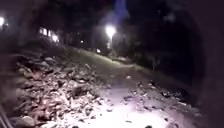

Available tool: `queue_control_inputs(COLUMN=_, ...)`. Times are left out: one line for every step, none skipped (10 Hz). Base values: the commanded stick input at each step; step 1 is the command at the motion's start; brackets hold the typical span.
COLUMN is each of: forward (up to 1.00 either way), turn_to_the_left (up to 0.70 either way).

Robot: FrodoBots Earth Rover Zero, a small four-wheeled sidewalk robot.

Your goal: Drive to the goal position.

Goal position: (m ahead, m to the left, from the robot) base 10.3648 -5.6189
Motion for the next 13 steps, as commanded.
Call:
queue_control_inputs(forward=0.7, turn_to_the_left=0.0)
queue_control_inputs(forward=0.7, turn_to_the_left=0.0)
queue_control_inputs(forward=0.7, turn_to_the_left=0.0)
queue_control_inputs(forward=0.7, turn_to_the_left=0.0)
queue_control_inputs(forward=0.7, turn_to_the_left=0.0)
queue_control_inputs(forward=0.7, turn_to_the_left=0.0)
queue_control_inputs(forward=0.7, turn_to_the_left=0.0)
queue_control_inputs(forward=0.7, turn_to_the_left=0.0)
queue_control_inputs(forward=0.7, turn_to_the_left=0.0)
queue_control_inputs(forward=0.7, turn_to_the_left=0.0)
queue_control_inputs(forward=0.7, turn_to_the_left=0.0)
queue_control_inputs(forward=0.7, turn_to_the_left=0.0)
queue_control_inputs(forward=0.7, turn_to_the_left=0.0)
